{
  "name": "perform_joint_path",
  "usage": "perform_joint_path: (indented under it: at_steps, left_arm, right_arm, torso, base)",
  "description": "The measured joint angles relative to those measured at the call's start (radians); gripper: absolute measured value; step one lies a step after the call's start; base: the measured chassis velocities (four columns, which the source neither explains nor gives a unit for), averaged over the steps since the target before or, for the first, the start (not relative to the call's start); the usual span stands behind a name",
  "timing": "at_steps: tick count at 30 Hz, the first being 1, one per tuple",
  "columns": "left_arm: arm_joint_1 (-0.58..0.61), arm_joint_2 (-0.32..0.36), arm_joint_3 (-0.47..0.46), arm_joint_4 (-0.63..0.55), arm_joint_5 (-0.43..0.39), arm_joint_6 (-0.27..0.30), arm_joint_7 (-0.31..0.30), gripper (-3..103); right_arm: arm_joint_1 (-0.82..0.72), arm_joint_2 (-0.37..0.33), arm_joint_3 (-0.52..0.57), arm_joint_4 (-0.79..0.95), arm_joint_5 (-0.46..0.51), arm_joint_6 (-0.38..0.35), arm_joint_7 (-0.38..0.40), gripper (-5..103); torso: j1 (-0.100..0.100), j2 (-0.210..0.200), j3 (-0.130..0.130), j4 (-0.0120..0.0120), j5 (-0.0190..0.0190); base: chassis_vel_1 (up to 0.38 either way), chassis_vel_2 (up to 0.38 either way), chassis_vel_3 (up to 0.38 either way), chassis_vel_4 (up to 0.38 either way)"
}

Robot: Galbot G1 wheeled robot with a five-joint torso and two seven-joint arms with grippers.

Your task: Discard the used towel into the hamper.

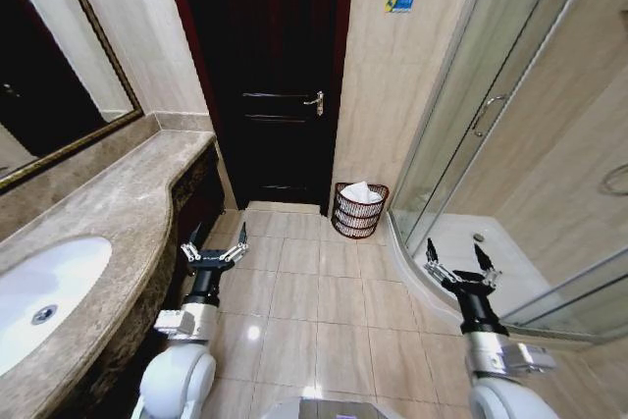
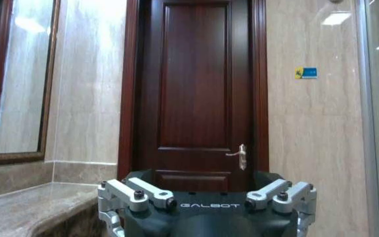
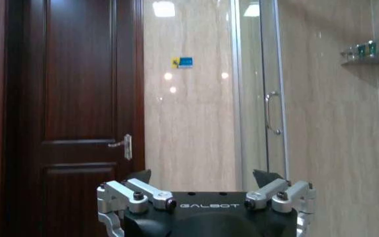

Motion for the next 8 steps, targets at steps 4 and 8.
perform_joint_path:
  at_steps: [4, 8]
  left_arm:
    - [-0.004, 0.000, -0.003, 0.004, 0.004, 0.000, 0.022, 100]
    - [-0.005, 0.000, -0.004, 0.004, 0.005, 0.000, 0.026, 100]
  right_arm:
    - [-0.001, 0.002, -0.009, -0.003, -0.016, -0.007, 0.009, 100]
    - [-0.001, 0.002, -0.010, -0.003, -0.018, -0.010, 0.012, 100]
  torso:
    - [0.000, 0.000, 0.000, 0.0002, 0.0000]
    - [0.000, 0.000, 0.000, 0.0001, 0.0000]
  base:
    - [0.000, 0.000, 0.000, 0.000]
    - [0.000, 0.000, 0.000, 0.000]
